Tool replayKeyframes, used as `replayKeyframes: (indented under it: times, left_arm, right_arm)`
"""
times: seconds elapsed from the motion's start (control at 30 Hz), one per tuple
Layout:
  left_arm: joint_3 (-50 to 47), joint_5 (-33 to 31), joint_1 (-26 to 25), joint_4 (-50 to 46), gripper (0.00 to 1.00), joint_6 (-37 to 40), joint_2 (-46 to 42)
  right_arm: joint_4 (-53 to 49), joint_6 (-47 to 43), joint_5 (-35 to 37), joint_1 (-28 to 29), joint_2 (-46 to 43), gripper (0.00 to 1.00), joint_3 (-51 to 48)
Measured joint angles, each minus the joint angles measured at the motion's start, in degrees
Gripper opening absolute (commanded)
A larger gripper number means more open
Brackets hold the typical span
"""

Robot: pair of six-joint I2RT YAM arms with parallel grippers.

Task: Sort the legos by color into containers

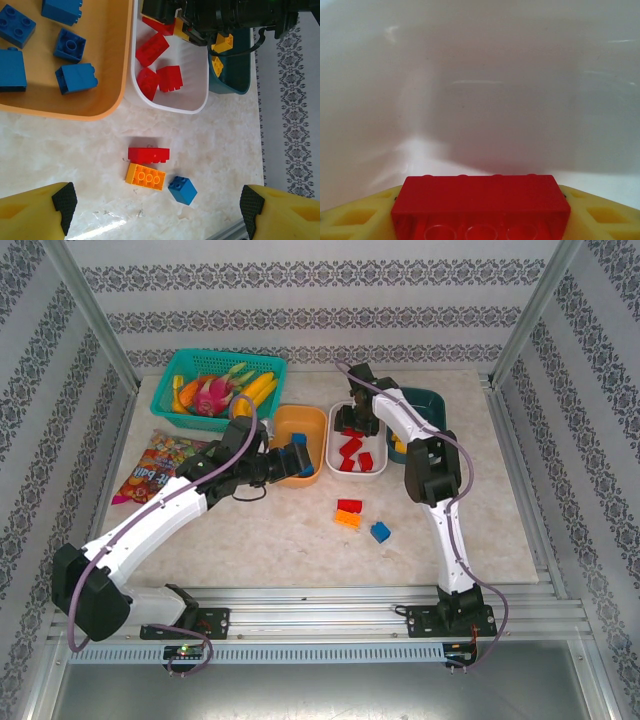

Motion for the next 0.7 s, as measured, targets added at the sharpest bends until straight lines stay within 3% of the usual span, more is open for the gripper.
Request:
replayKeyframes:
  times: [0.13, 0.33, 0.53, 0.7]
  left_arm:
    - [0.1, 0.0, -0.1, 0.0, 0.87, 0.2, 0.5]
    - [0.1, 0.0, -0.7, 0.0, 0.88, 0.8, 0.5]
    - [0.1, 0.0, -1.8, -0.5, 0.88, 1.7, -0.1]
    - [-1.0, -0.4, -3.6, -2.3, 0.88, 3.1, -3.8]
  right_arm:
    - [-0.9, -0.9, -0.3, 0.0, -0.4, 0.84, 0.0]
    - [-1.2, -1.3, -0.3, 0.0, -6.3, 0.85, -2.1]
    - [0.7, -1.2, 0.4, 0.9, -23.2, 0.81, -11.9]
    - [4.0, 0.3, 1.2, 3.2, -40.3, 0.78, -27.5]
